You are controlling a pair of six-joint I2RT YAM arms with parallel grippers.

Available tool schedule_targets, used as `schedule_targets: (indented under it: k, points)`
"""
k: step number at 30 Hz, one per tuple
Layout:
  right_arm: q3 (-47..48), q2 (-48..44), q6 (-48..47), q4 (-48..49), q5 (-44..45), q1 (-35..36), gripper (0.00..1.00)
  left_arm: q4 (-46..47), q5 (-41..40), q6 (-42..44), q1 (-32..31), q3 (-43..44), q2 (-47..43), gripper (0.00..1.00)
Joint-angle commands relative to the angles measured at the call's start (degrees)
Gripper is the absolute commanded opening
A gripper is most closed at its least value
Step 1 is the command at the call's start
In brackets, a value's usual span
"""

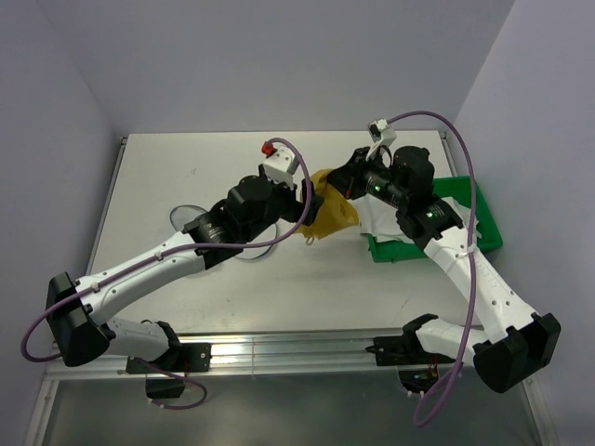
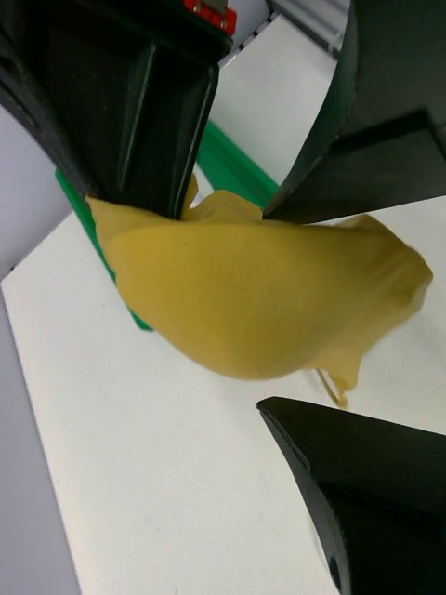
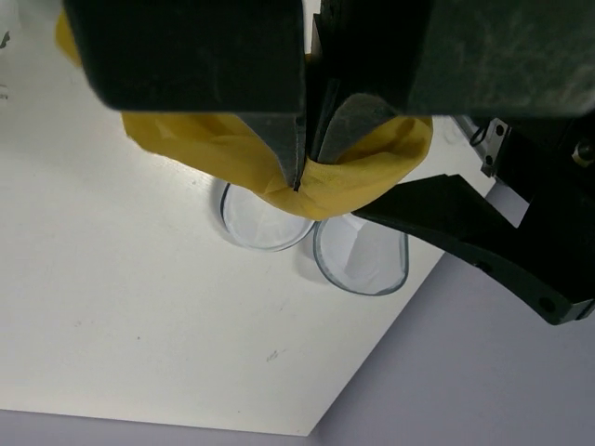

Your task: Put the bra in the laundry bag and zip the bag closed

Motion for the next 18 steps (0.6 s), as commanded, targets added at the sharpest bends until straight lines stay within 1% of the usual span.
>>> schedule_targets:
  k: [1, 2, 5, 6, 7, 8, 9, 11, 12, 13, 15, 16, 17, 18]
  points:
    - [2.39, -0.71, 0.15, 0.6, 1.72, 0.47, 0.0, 0.74, -7.61, 2.65, -0.5, 3.74, -0.23, 0.79]
    - [2.39, -0.88, 0.15, 0.43, 1.89, 0.47, 0.0, 0.65, -7.7, 3.0, -0.5, 3.74, -0.22, 0.77]
    - [2.21, -1.23, 0.06, 0.34, 2.24, 0.47, 0.0, 0.74, -8.58, 3.53, -0.5, 3.39, -0.14, 0.58]
    - [2.21, -1.32, -0.03, 0.08, 2.16, 0.47, 0.0, 0.74, -8.84, 3.62, -0.5, 3.38, -0.14, 0.37]
    - [2.3, -1.41, -0.12, -0.45, 2.5, 0.47, 0.0, 0.74, -9.71, 3.8, -0.5, 3.3, 0.04, 0.26]
    - [2.39, -1.58, -0.29, -0.89, 2.86, 0.47, 0.0, 0.91, -9.9, 3.97, -0.5, 2.95, -0.05, 0.06]
    - [2.48, -1.85, -0.73, -1.33, 3.12, 0.38, 0.0, 1.52, -10.16, 4.15, -0.5, 2.68, -0.05, 0.0]
    - [2.13, -3.07, -0.99, -2.3, 3.39, 0.47, 0.0, 1.88, -9.9, 5.02, -0.5, 2.42, -0.05, 0.0]
    - [1.87, -3.78, -1.43, -2.47, 3.13, 0.47, 0.05, 2.05, -9.2, 5.46, -0.5, 2.33, -0.14, 0.0]
    - [1.25, -5.17, -2.04, -2.82, 2.25, 0.47, 0.26, 3.1, -8.15, 5.99, -0.41, 2.16, -0.48, 0.0]
    - [0.72, -8.07, -4.84, -3.18, -0.82, 0.46, 0.51, 5.11, -2.71, 8.19, 0.29, 0.75, -1.8, 0.0]
    - [-0.06, -9.13, -5.65, -3.09, -1.09, 0.2, 0.74, 6.35, -0.69, 8.37, 0.82, 0.31, -2.33, 0.0]
    - [-0.51, -10.19, -6.35, -2.66, -1.53, 0.11, 0.84, 6.54, 1.77, 8.28, 1.52, -0.13, -2.86, 0.0]
    - [-0.95, -12.2, -7.66, -1.96, -2.84, -0.23, 0.9, 6.45, 8.4, 8.02, 3.44, -0.31, -3.99, 0.0]
